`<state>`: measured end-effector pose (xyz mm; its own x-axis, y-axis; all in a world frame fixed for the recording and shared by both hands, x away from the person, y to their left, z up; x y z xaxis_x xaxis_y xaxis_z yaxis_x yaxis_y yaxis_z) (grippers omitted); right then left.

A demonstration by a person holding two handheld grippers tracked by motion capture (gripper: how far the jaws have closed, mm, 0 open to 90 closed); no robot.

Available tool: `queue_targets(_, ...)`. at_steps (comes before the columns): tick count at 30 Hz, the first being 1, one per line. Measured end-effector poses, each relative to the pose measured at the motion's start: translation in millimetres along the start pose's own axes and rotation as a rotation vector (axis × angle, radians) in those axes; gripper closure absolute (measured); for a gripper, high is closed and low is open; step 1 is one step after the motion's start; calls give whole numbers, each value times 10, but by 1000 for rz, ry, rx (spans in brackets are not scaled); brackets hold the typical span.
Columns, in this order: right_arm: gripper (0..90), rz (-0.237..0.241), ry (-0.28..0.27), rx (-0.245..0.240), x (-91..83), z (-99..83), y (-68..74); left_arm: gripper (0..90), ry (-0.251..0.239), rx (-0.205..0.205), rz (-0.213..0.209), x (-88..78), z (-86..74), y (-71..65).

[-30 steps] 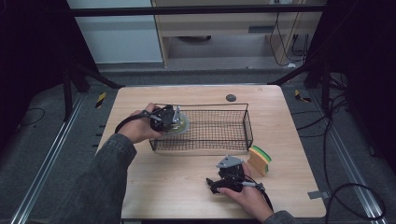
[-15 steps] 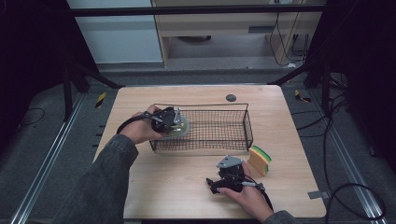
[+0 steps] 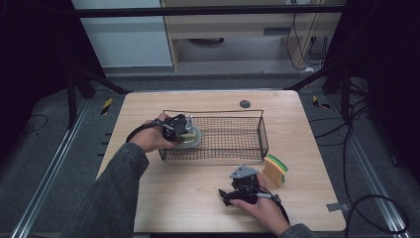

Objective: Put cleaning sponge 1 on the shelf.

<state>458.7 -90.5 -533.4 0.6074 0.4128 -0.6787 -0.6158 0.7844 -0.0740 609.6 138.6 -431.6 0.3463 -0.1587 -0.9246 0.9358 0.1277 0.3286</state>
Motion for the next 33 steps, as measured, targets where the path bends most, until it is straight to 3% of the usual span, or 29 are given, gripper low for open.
queue_targets(19,44,2,-2,0,2,0,3,708,27,-11,-46,189,-4,-7)
queue_targets(33,44,3,-2,-1,1,-1,4,705,26,-28,-64,211,3,2)
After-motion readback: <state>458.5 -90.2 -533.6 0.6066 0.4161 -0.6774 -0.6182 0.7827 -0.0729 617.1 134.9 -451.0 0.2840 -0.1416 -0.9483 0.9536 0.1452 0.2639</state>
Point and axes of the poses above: each handheld gripper's, and its own axes: x roughly forward along the jaws, z roughly out of its top, y roughly to its left, the point moved 3 cm from there along x, roughly forward along the jaws, and after that the axes turned 5 degrees about -z, right-handed, at the moved point
